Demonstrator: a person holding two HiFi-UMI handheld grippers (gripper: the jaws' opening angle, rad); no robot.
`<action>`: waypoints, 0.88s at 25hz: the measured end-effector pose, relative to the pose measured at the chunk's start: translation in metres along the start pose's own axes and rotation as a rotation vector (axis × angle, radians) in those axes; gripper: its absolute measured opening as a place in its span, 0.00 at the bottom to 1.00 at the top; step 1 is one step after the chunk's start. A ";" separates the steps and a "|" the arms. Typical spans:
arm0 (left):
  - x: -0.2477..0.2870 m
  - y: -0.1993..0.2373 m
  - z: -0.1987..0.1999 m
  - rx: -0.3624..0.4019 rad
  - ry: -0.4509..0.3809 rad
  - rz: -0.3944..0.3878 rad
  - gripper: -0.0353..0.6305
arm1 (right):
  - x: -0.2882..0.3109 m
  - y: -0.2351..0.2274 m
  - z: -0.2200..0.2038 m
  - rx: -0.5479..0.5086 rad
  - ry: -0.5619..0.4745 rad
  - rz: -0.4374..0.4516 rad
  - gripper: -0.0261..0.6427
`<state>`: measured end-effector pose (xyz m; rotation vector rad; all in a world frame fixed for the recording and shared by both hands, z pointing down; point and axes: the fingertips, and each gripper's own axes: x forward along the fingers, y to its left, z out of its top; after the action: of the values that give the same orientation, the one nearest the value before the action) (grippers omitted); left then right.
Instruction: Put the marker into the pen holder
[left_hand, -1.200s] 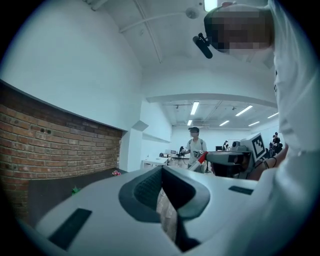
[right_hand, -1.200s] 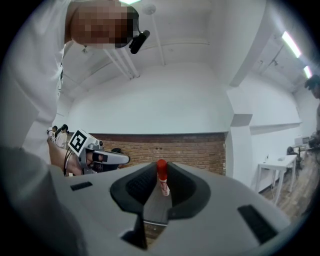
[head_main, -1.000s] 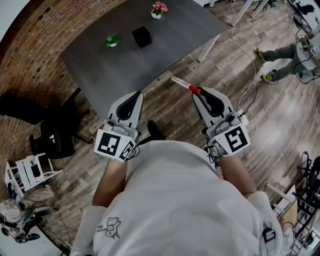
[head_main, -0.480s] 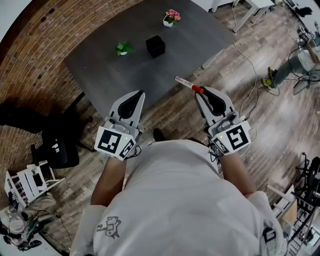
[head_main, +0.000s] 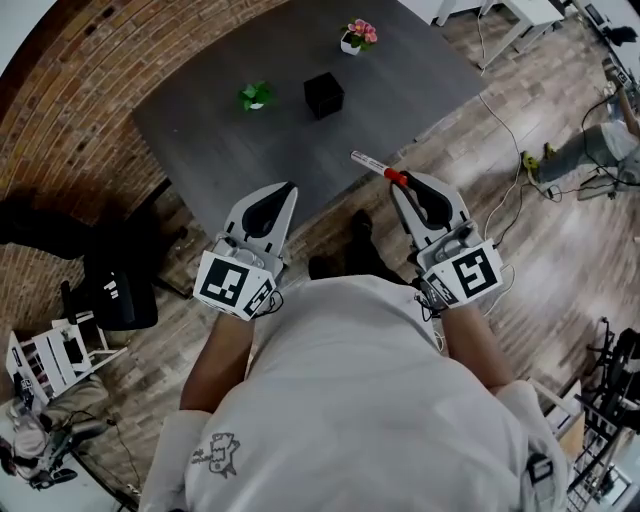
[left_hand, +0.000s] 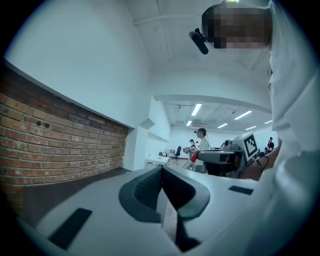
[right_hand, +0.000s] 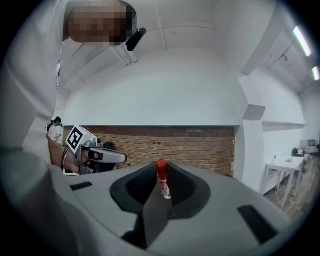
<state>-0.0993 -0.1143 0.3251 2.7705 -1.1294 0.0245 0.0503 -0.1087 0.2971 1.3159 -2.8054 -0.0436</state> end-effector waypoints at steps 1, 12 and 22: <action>0.002 0.004 -0.001 -0.004 0.003 0.012 0.07 | 0.005 -0.004 -0.001 0.004 -0.003 0.007 0.14; 0.047 0.039 -0.013 -0.043 0.037 0.138 0.07 | 0.070 -0.055 -0.024 0.015 0.027 0.148 0.14; 0.105 0.068 -0.037 -0.071 0.094 0.196 0.07 | 0.120 -0.114 -0.054 0.026 0.084 0.225 0.14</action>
<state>-0.0693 -0.2298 0.3786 2.5587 -1.3438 0.1317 0.0640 -0.2738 0.3490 0.9737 -2.8703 0.0537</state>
